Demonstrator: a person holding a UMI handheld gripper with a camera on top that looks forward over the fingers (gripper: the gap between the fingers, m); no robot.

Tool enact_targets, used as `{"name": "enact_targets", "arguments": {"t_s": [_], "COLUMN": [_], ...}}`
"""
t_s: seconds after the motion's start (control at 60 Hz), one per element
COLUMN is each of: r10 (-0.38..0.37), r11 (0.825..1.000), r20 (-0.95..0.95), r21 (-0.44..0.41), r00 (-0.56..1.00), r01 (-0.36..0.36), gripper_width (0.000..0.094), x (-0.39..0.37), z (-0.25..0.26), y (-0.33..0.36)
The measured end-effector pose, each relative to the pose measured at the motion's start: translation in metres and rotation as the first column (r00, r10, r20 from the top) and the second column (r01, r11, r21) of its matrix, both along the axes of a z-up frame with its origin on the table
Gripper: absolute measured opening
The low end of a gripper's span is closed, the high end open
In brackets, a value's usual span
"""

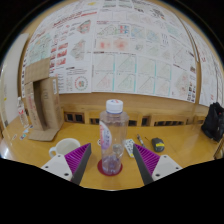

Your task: Pour water

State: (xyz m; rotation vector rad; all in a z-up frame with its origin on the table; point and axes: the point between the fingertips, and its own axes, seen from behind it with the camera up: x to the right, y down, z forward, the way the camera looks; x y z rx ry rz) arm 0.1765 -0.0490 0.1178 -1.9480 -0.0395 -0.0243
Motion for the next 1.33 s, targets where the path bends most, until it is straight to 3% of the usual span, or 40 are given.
{"name": "enact_targets", "arguments": {"t_s": [0.333,0.633,0.9,1.05,1.333], "r10": [-0.106,-0.159,-0.156,-0.151,-0.127], "r11": [0.984,0.981,0.985,0.988,0.992], "r20": [-0.001,0.035,0.045,0.07,0.039], "r21": [-0.144,-0.105,-0.073,-0.022,-0.011], "r00": [0.994,0.987,0.987,0.986,0.991], "r01": [0.104,0.162,0.159,0.153,0.128], "gripper_width": [0.0851,0.0853,0.0853,0.0854,0.0855], "x": [-0.027,-0.046,-0.062,-0.064,-0.075], "z": [0.04,0.084,0.106,0.12,0.13], "y": [-0.21,-0.358,-0.408,-0.415,-0.419]}}
